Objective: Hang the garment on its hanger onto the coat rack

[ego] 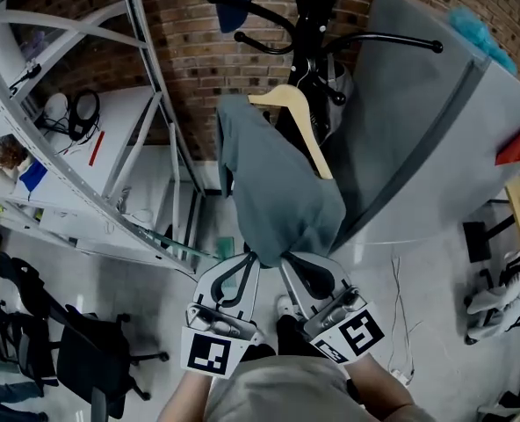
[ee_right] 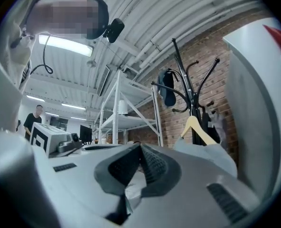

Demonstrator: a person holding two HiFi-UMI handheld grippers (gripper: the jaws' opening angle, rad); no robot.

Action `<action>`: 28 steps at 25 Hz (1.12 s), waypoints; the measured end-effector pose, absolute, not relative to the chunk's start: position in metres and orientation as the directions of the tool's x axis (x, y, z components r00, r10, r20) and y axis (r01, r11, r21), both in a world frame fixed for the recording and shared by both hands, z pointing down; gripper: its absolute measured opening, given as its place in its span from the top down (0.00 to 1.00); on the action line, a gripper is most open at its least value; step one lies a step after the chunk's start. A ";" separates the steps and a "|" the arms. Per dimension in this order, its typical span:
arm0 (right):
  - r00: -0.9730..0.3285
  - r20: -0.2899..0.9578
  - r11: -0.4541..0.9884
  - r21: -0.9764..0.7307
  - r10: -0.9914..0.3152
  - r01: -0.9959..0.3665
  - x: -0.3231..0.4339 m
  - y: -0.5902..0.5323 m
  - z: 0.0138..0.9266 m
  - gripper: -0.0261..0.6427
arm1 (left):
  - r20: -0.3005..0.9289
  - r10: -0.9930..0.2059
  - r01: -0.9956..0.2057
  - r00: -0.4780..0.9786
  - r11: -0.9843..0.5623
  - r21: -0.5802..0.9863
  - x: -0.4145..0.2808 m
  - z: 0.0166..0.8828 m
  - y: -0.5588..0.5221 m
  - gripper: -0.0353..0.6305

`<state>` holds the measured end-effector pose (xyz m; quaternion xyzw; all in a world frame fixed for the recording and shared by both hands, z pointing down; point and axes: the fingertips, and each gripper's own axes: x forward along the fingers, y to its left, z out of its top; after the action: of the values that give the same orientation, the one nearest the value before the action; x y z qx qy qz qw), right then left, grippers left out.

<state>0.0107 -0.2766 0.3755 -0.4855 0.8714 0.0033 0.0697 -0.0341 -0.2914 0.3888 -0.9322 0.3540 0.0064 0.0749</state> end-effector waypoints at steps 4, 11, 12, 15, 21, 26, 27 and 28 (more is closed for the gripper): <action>-0.514 -0.094 0.520 -0.071 -0.853 -0.851 0.011 -0.270 0.390 0.93 | -0.048 -0.664 -0.664 0.746 -0.738 -0.116 -0.039 0.400 -0.282 0.94; -0.500 -0.073 0.505 -0.094 -0.863 -0.858 0.015 -0.268 0.403 0.93 | -0.037 -0.674 -0.675 0.738 -0.736 -0.054 -0.036 0.417 -0.276 0.94; -0.499 -0.072 0.504 -0.090 -0.863 -0.859 0.015 -0.267 0.403 0.93 | -0.037 -0.672 -0.673 0.740 -0.738 -0.056 -0.035 0.417 -0.276 0.94; -0.486 -0.069 0.490 -0.079 -0.871 -0.868 0.018 -0.269 0.405 0.93 | -0.050 -0.666 -0.668 0.745 -0.742 -0.057 -0.033 0.414 -0.277 0.94; -0.477 -0.057 0.480 -0.072 -0.877 -0.874 0.019 -0.270 0.407 0.93 | -0.052 -0.666 -0.667 0.745 -0.744 -0.038 -0.035 0.416 -0.274 0.94; -0.466 -0.053 0.469 -0.076 -0.883 -0.880 0.018 -0.272 0.408 0.93 | -0.054 -0.663 -0.665 0.747 -0.746 -0.038 -0.038 0.416 -0.274 0.94; -0.467 -0.053 0.470 -0.075 -0.883 -0.880 0.017 -0.272 0.408 0.93 | -0.052 -0.663 -0.665 0.747 -0.746 -0.040 -0.039 0.416 -0.274 0.94; -0.469 -0.052 0.472 -0.075 -0.882 -0.879 0.015 -0.272 0.408 0.93 | -0.051 -0.663 -0.665 0.747 -0.746 -0.040 -0.040 0.417 -0.275 0.94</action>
<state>0.0154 -0.2721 0.4080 -0.5136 0.8568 -0.0186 0.0416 -0.0402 -0.2746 0.4167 -0.9341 0.3555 0.0169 0.0276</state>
